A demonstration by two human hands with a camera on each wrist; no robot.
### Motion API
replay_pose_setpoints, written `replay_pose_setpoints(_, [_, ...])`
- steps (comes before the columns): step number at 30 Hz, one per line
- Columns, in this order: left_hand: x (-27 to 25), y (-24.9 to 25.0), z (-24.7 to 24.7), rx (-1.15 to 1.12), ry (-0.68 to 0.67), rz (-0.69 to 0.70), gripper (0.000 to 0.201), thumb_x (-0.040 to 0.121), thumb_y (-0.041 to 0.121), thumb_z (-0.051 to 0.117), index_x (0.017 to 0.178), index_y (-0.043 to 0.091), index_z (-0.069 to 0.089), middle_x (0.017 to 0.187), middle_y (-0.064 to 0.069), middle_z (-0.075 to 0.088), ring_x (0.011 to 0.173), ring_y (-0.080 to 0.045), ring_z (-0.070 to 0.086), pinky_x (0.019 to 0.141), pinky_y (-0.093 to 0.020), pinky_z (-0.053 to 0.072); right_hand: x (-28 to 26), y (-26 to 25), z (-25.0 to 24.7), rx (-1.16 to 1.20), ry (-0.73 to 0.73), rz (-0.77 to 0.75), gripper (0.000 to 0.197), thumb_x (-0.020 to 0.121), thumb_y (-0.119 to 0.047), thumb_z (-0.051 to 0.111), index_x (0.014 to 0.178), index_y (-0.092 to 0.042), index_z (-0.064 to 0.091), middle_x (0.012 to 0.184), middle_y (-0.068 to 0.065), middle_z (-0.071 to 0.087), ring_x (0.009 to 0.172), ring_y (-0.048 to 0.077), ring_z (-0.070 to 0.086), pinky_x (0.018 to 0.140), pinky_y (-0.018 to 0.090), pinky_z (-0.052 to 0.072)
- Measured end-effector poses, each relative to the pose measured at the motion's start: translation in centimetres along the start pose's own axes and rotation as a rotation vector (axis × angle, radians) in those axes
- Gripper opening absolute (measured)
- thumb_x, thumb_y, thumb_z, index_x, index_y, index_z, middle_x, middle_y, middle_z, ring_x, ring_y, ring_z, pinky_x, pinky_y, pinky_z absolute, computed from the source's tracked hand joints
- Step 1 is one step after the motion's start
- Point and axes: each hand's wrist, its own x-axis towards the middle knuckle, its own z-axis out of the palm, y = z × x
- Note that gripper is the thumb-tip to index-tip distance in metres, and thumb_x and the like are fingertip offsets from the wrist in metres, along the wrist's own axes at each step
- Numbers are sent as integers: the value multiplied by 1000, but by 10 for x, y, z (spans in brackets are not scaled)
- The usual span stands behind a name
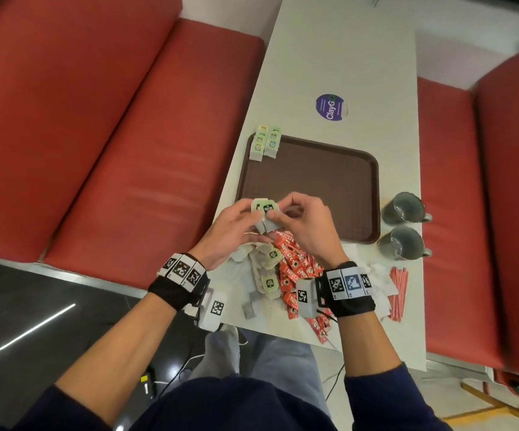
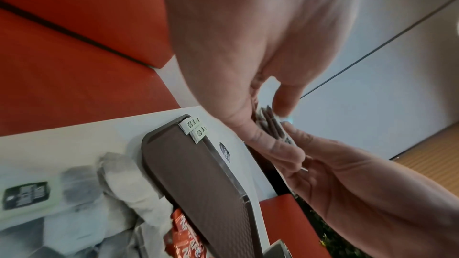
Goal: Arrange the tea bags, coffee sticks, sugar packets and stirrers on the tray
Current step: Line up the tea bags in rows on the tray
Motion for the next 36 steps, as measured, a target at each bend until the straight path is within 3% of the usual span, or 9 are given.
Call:
replay_pose_setpoints(2, [9, 3, -3, 44, 4, 53, 29, 113, 12, 54, 141, 4, 60, 112, -17, 79, 95, -34, 77, 87, -36, 65, 12, -3, -2, 74, 8, 5, 10, 95, -28, 87, 92, -21, 81, 93, -4, 82, 88, 14, 81, 83, 44, 67])
replay_pose_setpoints(6, [35, 9, -12, 56, 130, 111, 26, 112, 11, 56, 136, 3, 64, 113, -19, 79, 94, -28, 77, 84, -31, 64, 41, -5, -8, 202, 113, 6, 12, 99, -32, 82, 100, -20, 84, 86, -1, 80, 75, 6, 71, 66, 23, 57])
replay_pose_setpoints(11, [64, 15, -26, 47, 298, 105, 23, 113, 15, 55, 133, 11, 65, 115, -15, 80, 91, -25, 76, 79, -30, 63, 104, 9, -9, 218, 264, 95, 8, 98, -29, 83, 102, -22, 83, 82, 1, 80, 69, 4, 68, 70, 20, 54])
replay_pose_setpoints(13, [73, 16, -30, 49, 334, 107, 22, 113, 16, 57, 133, 12, 65, 118, -14, 79, 92, -25, 77, 79, -31, 63, 139, 20, -6, 143, 266, 144, 10, 95, -29, 85, 104, -26, 81, 83, -5, 81, 74, 1, 74, 75, 22, 57])
replay_pose_setpoints(18, [91, 20, -40, 32, 399, 108, 22, 110, 15, 63, 131, 11, 66, 119, -10, 80, 99, -32, 80, 86, -33, 63, 222, 56, 10, 4, 231, 248, 25, 86, -26, 93, 98, -22, 71, 86, -3, 80, 83, 16, 79, 92, 42, 65])
replay_pose_setpoints(23, [105, 21, -49, -12, 426, 93, 23, 109, 14, 64, 131, 8, 66, 120, -11, 80, 103, -33, 80, 93, -37, 64, 266, 78, 20, -104, 182, 275, 24, 92, -20, 88, 96, -21, 65, 83, -5, 71, 99, 22, 73, 95, 33, 57])
replay_pose_setpoints(26, [111, 21, -53, -36, 430, 75, 22, 111, 16, 61, 129, 4, 65, 119, -14, 79, 105, -33, 80, 97, -38, 64, 277, 87, 24, -122, 183, 303, 23, 92, -19, 87, 95, -21, 64, 85, -2, 72, 91, 16, 69, 94, 36, 59])
replay_pose_setpoints(29, [116, 20, -54, -76, 422, 53, 25, 113, 16, 57, 131, 1, 64, 119, -19, 78, 108, -33, 79, 99, -38, 63, 283, 92, 29, -171, 182, 331, 23, 92, -21, 85, 96, -23, 63, 97, 4, 73, 102, 23, 67, 92, 35, 54])
replay_pose_setpoints(36, [120, 19, -54, -124, 385, 42, 28, 116, 14, 47, 135, -1, 61, 123, -21, 77, 114, -34, 77, 104, -39, 61, 281, 85, 32, -232, 213, 341, 26, 93, -27, 83, 106, -19, 62, 115, 11, 68, 93, 26, 65, 83, 34, 49])
